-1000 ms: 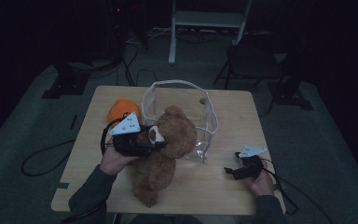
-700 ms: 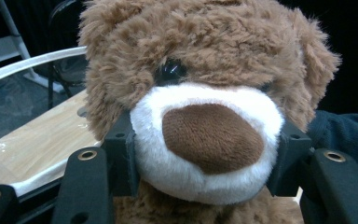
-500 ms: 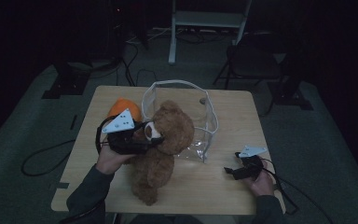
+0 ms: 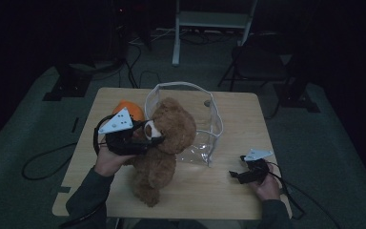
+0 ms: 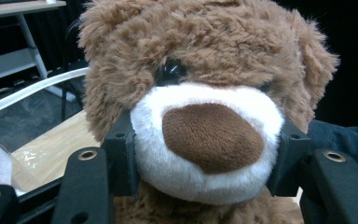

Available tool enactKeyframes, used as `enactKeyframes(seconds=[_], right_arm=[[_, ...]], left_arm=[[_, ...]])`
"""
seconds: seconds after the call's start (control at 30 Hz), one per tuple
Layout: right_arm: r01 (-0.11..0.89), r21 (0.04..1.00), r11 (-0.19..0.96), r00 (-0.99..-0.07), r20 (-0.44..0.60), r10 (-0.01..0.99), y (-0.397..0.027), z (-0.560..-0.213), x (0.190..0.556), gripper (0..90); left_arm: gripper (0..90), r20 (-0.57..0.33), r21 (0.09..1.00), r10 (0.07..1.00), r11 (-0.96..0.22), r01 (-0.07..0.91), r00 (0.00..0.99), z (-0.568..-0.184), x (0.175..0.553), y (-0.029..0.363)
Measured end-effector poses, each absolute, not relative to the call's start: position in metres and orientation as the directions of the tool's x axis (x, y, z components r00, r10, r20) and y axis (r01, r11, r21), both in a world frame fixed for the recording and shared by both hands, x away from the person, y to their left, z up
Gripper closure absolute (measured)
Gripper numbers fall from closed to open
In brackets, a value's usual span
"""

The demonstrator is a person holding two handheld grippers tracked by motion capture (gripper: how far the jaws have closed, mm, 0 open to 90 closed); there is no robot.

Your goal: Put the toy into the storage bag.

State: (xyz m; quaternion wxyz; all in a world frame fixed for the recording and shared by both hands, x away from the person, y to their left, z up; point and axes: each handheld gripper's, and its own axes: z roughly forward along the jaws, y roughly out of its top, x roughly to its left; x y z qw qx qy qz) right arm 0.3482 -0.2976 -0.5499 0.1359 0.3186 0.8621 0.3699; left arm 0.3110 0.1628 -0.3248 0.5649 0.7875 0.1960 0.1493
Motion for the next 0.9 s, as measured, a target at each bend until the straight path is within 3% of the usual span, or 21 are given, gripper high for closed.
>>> enactKeyframes(seconds=[0.9], right_arm=[[0.449,0.724,0.523,-0.760,0.002,0.650,-0.298,-0.550,0.348,11.4]], left_arm=[[41.3,-0.004,0.957,0.499,-0.249,0.148,0.867,-0.311,0.323,0.186]])
